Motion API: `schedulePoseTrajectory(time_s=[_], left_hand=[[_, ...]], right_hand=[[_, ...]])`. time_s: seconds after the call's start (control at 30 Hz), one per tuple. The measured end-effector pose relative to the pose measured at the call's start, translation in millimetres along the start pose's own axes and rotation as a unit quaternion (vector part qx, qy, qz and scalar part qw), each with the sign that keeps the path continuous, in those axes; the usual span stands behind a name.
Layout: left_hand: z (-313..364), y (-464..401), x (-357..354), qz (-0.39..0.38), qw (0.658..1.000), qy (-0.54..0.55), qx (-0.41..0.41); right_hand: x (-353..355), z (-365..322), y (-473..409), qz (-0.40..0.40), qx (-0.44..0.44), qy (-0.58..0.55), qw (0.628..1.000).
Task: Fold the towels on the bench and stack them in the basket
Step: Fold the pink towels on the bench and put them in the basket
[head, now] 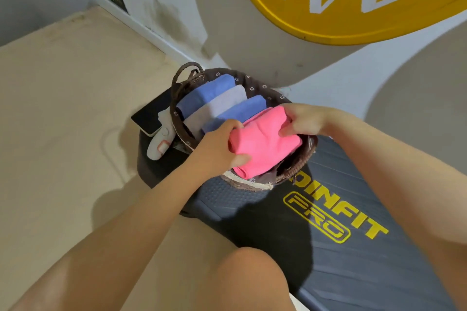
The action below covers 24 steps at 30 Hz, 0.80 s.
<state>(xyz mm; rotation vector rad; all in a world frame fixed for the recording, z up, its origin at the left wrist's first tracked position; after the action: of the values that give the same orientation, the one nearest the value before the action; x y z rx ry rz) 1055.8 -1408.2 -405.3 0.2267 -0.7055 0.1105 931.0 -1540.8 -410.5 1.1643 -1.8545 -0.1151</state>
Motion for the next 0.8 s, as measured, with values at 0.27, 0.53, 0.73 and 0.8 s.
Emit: schedulePoseTrajectory(time_s=[0.27, 0.53, 0.73, 0.8], left_hand=[[0, -26, -21, -0.041, 0.981, -0.190, -0.013], [-3, -18, -25, 0.052, 0.950, -0.300, -0.062], [28, -12, -29, 0.136, 0.836, -0.319, -0.426], [27, -12, -40, 0.038, 0.834, -0.272, -0.478]], right_hand=[[-12, 5, -18, -0.034, -0.061, 0.224, 0.972], [-13, -1, -18, 0.178, -0.099, 0.292, 0.935], [-18, 3, -19, 0.101, -0.177, 0.293, 0.934], [-19, 4, -19, 0.089, -0.183, 0.289, 0.936]])
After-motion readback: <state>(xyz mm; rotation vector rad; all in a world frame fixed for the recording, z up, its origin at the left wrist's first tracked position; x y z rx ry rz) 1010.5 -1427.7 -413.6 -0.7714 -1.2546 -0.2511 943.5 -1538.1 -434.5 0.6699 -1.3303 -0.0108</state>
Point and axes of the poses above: each hand's wrist, its own y-axis away from the middle knuckle, its own x-axis out of the back of the hand, z = x × y, the point moved 5 cm from there along -y, towards the middle knuckle, and after that the axes turned 4 degrees about z, right-handed, at the moved point
